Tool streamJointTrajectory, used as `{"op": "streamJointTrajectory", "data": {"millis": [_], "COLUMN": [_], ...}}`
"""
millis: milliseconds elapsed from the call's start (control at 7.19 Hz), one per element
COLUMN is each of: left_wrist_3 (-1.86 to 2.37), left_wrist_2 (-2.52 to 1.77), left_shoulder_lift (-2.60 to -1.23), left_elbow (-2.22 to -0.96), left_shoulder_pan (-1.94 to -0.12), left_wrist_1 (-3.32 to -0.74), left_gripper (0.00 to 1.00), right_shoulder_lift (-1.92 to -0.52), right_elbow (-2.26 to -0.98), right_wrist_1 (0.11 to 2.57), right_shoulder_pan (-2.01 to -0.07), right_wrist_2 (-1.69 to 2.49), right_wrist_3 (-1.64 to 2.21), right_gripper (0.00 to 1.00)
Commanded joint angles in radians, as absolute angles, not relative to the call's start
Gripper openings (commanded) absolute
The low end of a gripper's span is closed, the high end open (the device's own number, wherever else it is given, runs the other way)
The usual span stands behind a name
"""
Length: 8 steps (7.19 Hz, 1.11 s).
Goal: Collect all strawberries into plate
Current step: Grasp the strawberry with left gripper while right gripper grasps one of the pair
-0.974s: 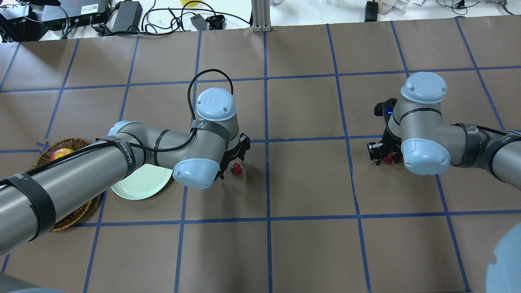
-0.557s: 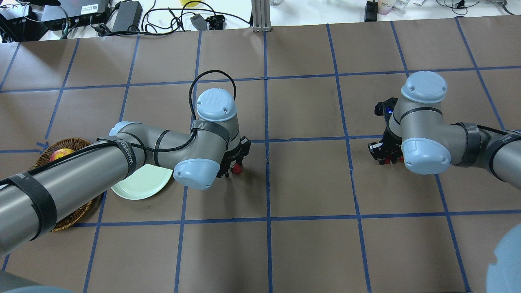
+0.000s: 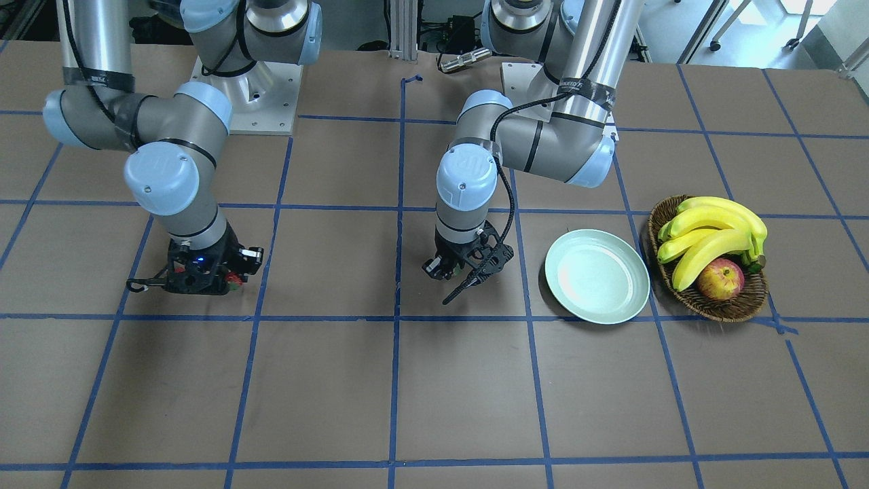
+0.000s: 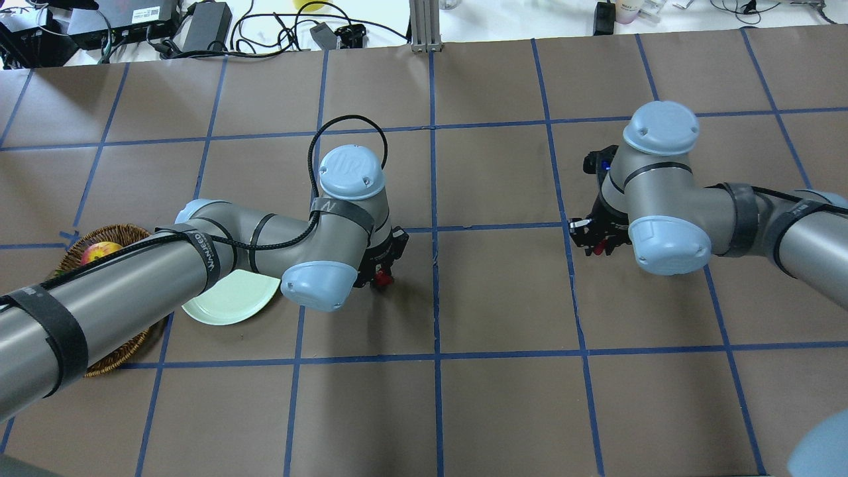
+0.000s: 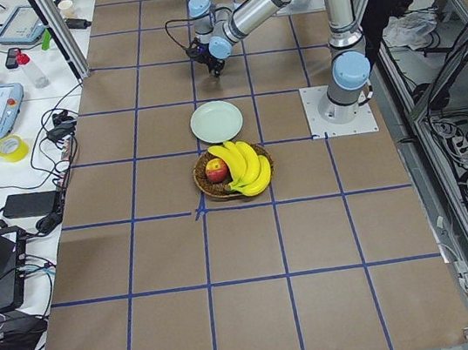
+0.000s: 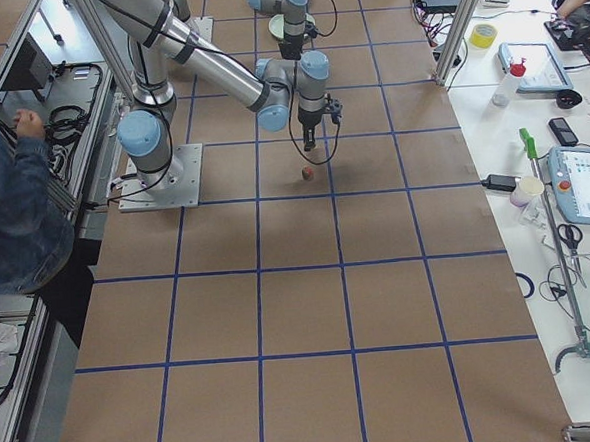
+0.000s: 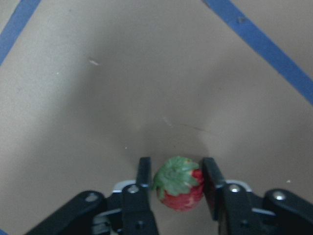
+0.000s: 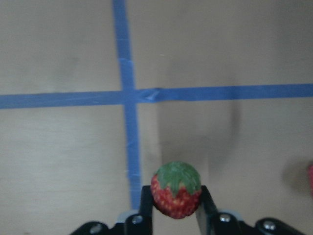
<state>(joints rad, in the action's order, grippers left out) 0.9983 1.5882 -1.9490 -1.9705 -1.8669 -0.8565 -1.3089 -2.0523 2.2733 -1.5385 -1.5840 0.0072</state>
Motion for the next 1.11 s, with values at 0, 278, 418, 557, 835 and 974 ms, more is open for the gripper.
{"op": "streamJointTrajectory", "data": {"millis": [0, 278, 418, 557, 835, 974], "left_wrist_3": [0.939, 0.747, 0.653, 0.505, 0.203, 0.057], "left_wrist_2": [1.592, 1.597, 1.592, 1.603, 1.601, 1.601], "left_shoulder_lift": [-1.933, -1.876, -1.841, -1.803, -1.77, -1.764], "left_elbow": [-1.971, -1.967, -1.967, -1.967, -1.971, -1.97], "left_shoulder_pan": [-1.864, -1.804, -1.742, -1.686, -1.545, -1.487], "left_wrist_1": [-0.856, -0.862, -0.87, -0.871, -0.887, -0.888], "left_gripper": [0.06, 0.0, 0.0, 0.0, 0.0, 0.0], "right_shoulder_lift": [-1.295, -1.254, -1.218, -1.207, -1.102, -1.053], "right_elbow": [-2.007, -1.981, -1.947, -1.91, -1.803, -1.742], "right_wrist_1": [2.249, 2.263, 2.264, 2.267, 2.295, 2.315], "right_shoulder_pan": [-1.676, -1.77, -1.814, -1.859, -1.954, -1.986], "right_wrist_2": [-1.461, -1.354, -1.276, -1.269, -1.217, -1.198], "right_wrist_3": [0.252, 0.342, 0.375, 0.461, 0.538, 0.587], "right_gripper": [0.0, 0.0, 0.0, 0.0, 0.0, 0.01]}}
